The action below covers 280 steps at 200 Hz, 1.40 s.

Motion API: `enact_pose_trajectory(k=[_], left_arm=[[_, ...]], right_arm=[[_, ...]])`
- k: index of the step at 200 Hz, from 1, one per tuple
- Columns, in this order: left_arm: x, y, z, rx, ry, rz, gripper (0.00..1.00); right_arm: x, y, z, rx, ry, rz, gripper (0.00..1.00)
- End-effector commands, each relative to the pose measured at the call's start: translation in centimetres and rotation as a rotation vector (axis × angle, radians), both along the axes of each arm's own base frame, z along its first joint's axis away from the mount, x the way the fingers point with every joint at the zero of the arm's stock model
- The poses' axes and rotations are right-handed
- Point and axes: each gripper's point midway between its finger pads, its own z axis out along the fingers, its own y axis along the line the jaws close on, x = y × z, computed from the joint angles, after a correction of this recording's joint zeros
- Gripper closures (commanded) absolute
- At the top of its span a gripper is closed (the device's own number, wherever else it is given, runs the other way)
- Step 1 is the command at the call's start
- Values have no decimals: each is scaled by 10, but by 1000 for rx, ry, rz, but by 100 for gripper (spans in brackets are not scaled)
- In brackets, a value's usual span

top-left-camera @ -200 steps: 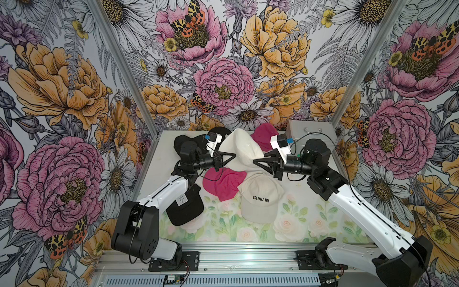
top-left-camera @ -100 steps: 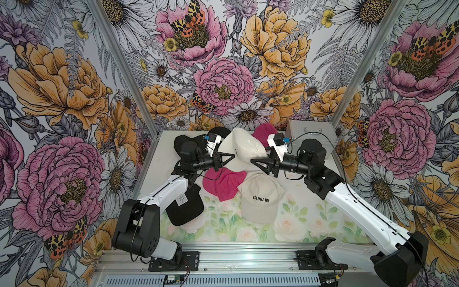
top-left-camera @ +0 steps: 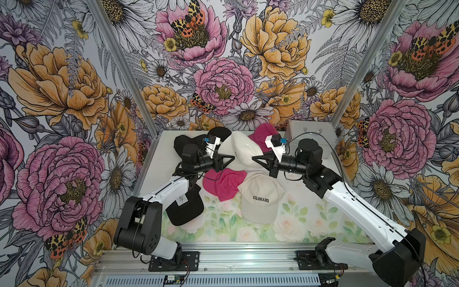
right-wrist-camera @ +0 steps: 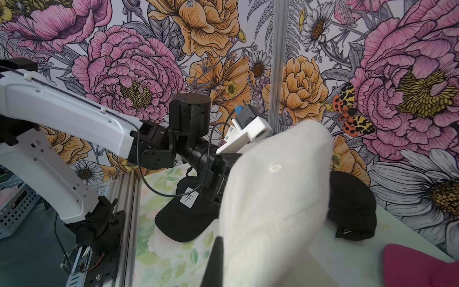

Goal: Stack the baseball caps by color
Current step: Pick up the baseball cap from the center of the board, then place the baseball cap on the baseball cap.

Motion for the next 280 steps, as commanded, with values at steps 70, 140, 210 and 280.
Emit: enact_pose_trajectory(k=[70,140,210,280], left_arm=[[-17,40,39,205,-255,196,1],[-152,-55,53,320,-466,-495,1],[-176,-75,28,321,-337,-776,1],[-174,-79,17,265,-271,-903,17]], right_arm=[[-50,-1,-48,-322,34,221,100],[-91,1,-71,-406,-119,411,100],[-99,-5,-90,-486,-217,433,100],[-97,-7,-97,-527,-263,436,100]])
